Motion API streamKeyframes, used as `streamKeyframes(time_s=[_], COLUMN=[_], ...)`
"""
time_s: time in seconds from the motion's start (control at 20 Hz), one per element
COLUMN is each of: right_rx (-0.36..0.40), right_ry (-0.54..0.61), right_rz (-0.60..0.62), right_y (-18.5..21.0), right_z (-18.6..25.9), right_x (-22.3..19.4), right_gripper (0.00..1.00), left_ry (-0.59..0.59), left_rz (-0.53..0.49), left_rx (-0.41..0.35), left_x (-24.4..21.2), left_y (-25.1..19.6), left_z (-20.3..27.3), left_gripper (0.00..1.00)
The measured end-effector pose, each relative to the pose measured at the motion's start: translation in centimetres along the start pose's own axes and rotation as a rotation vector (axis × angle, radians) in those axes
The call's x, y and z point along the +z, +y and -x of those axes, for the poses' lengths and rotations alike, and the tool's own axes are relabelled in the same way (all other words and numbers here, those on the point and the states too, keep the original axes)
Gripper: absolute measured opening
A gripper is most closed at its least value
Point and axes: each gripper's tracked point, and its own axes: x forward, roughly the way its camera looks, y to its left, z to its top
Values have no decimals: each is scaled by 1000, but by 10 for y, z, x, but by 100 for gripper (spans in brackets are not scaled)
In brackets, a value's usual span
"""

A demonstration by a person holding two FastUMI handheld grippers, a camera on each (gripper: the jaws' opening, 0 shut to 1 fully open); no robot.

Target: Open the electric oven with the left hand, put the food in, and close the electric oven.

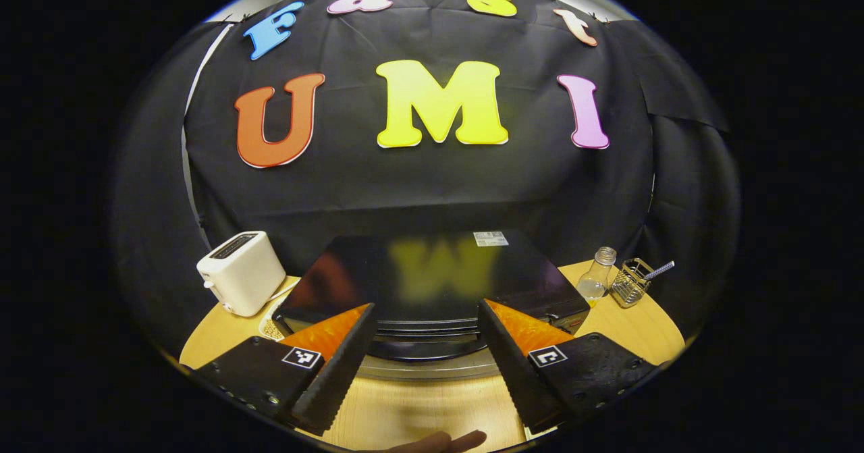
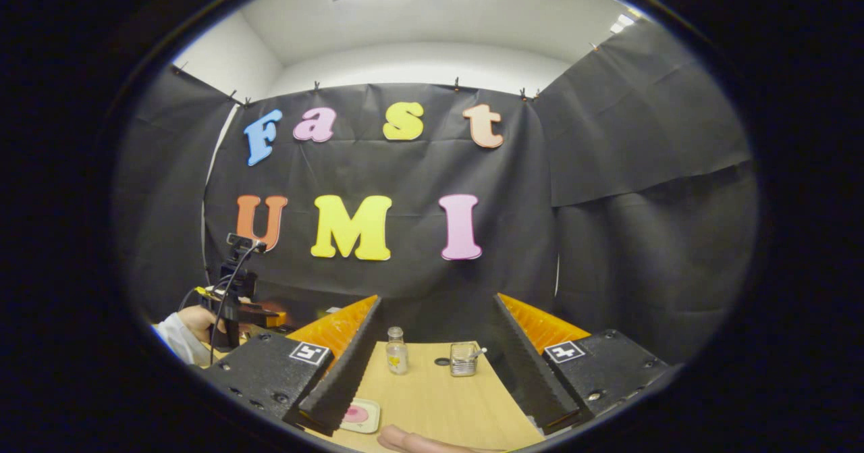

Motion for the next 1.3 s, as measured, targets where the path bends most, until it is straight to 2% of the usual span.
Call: streamKeyframes(time_s=[0.1, 0.15, 0.2, 0.25, 0.3, 0.35, 0.8, 0.85, 0.9, 1.05, 1.3], right_rx=[-13, -13, -12, -8, -9, -10, 17, 20, 22, 20, 37], right_ry=[-7, -2, 2, 5, 5, 5, 38, 40, 36, 47, 96], right_rz=[-9, -12, -16, -15, -14, -14, -5, -1, -1, -10, -28], right_y=[-6, -7, -6, -6, -6, -7, 9, 11, 13, 17, 30], right_z=[0, 0, 1, 2, 2, 4, 24, 27, 30, 38, 49], right_x=[1, 0, 0, -1, -1, 1, -6, -7, -7, -15, -30], right_gripper=[96, 100, 96, 100, 100, 96, 96, 100, 96, 96, 96], left_ry=[32, 81, 27, 57, 61, 61, 50, 47, 35, 52, 108], left_rz=[0, 13, 11, 23, 12, 11, 18, 11, 4, 27, 48], left_rx=[-3, -14, -25, -43, -33, -28, -21, -8, 1, 17, -9], left_x=[-9, -20, -15, -15, -17, -17, -33, -38, -42, -69, -119], left_y=[-1, -2, -3, -6, -4, 0, 1, 3, 6, 11, 5], left_z=[-11, -11, -24, -13, -12, -11, 20, 24, 28, 38, 60], left_gripper=[97, 97, 96, 96, 95, 96, 97, 97, 98, 98, 98])
